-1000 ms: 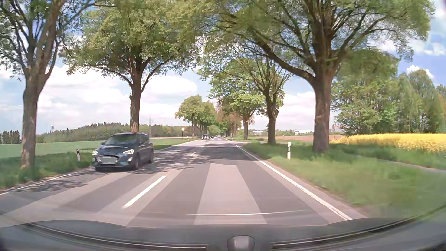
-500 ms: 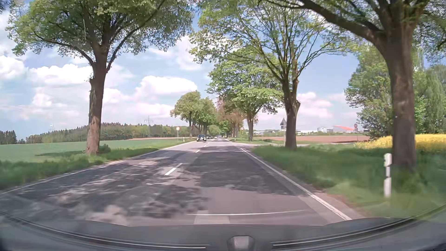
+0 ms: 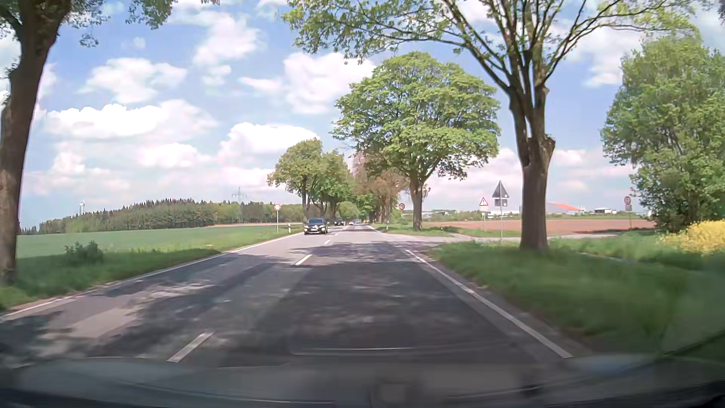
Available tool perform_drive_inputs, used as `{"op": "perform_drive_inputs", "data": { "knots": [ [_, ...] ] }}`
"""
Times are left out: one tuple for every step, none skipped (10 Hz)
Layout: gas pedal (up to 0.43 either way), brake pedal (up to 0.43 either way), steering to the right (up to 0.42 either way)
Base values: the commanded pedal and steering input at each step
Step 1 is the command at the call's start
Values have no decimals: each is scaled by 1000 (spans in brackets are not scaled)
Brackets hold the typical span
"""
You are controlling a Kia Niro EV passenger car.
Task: Follow the waypoints while adhering to traffic rules and regulations
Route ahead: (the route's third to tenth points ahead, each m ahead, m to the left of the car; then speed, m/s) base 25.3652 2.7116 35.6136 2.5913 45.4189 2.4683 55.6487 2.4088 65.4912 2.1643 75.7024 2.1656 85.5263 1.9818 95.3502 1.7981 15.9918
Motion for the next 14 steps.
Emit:
{"op": "perform_drive_inputs", "data": {
  "knots": [
    [98, 0, -4],
    [98, 0, -4],
    [98, 0, -4],
    [87, 0, -4],
    [67, 0, -4],
    [67, 0, -4],
    [67, 0, -4],
    [79, 0, -4],
    [79, 0, -4],
    [79, 0, -4],
    [79, 0, -4],
    [79, 0, -4],
    [79, 0, -4],
    [79, 0, -4]
  ]
}}
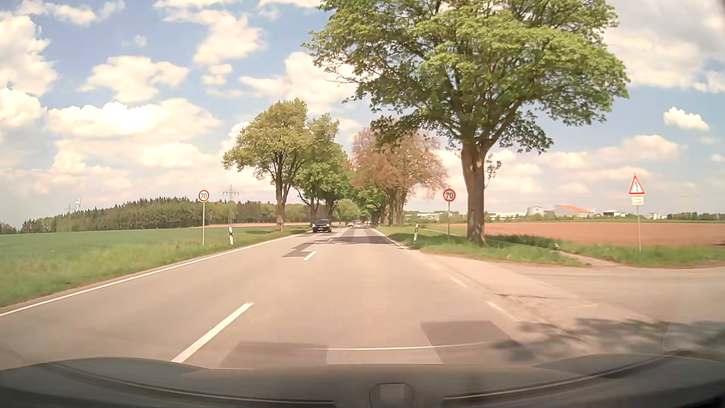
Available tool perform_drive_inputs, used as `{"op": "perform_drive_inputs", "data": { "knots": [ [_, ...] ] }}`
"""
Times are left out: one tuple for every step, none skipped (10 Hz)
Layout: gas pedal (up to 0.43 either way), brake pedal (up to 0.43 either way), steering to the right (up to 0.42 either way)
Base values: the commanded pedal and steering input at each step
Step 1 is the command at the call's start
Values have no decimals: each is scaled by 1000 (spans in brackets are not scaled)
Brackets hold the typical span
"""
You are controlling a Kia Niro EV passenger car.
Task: Follow the waypoints while adhering to traffic rules and regulations
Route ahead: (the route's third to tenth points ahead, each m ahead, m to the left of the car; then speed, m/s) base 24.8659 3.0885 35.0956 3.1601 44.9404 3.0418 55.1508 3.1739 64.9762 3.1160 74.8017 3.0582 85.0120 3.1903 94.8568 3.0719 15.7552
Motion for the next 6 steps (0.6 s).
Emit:
{"op": "perform_drive_inputs", "data": {
  "knots": [
    [79, 0, -4],
    [79, 0, -4],
    [79, 0, -4],
    [79, 0, -4],
    [79, 0, -4],
    [79, 0, -4]
  ]
}}
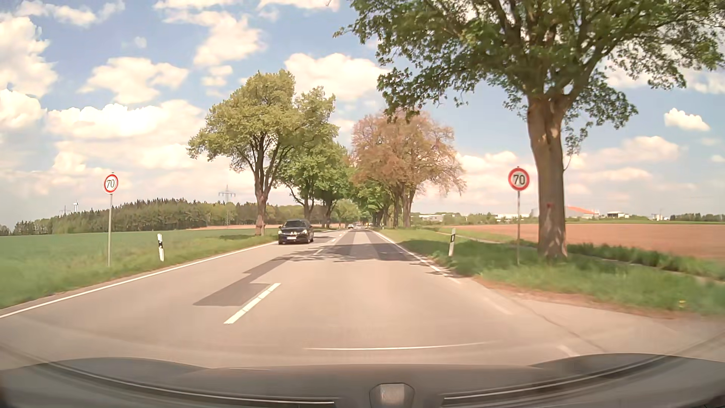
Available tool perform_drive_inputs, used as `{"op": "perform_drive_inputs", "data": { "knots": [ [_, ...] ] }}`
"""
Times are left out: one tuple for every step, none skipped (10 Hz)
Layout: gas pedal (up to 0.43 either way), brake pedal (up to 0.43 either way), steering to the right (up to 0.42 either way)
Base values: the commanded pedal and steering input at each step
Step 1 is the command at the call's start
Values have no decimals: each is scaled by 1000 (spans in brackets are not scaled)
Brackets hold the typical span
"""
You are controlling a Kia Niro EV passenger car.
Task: Follow the waypoints while adhering to traffic rules and regulations
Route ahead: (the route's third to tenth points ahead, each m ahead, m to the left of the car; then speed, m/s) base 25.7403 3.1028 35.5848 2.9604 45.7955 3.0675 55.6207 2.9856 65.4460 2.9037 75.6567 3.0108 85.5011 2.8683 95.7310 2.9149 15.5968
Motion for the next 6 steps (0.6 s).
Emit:
{"op": "perform_drive_inputs", "data": {
  "knots": [
    [79, 0, -4],
    [79, 0, -3],
    [79, 0, -1],
    [79, 0, 0],
    [79, 0, 0],
    [79, 0, 0]
  ]
}}
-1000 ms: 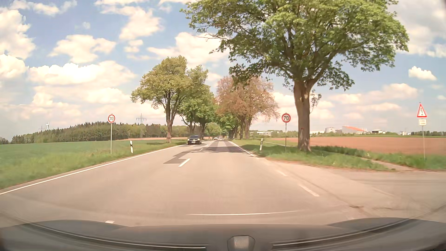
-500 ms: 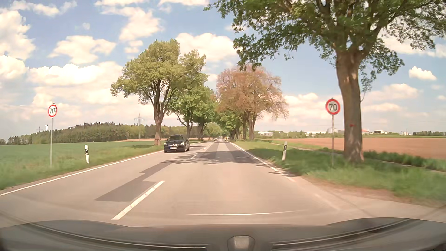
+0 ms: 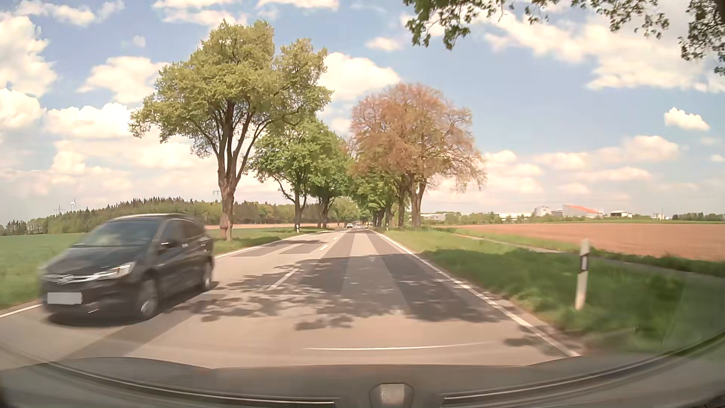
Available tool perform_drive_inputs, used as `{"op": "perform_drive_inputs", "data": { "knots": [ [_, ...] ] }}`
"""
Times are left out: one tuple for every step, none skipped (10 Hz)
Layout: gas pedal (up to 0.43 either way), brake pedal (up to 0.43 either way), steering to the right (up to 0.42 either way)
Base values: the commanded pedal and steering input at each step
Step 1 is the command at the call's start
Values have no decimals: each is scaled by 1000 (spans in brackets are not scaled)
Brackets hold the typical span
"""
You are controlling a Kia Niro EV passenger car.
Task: Follow the waypoints while adhering to traffic rules and regulations
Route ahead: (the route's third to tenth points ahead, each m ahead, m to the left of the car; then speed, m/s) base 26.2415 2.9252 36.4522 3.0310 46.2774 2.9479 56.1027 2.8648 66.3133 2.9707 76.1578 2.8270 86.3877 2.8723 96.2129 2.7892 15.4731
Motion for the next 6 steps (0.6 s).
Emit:
{"op": "perform_drive_inputs", "data": {
  "knots": [
    [79, 0, 0],
    [79, 0, 1],
    [79, 0, 1],
    [79, 0, 0],
    [79, 0, 0],
    [79, 0, 0]
  ]
}}
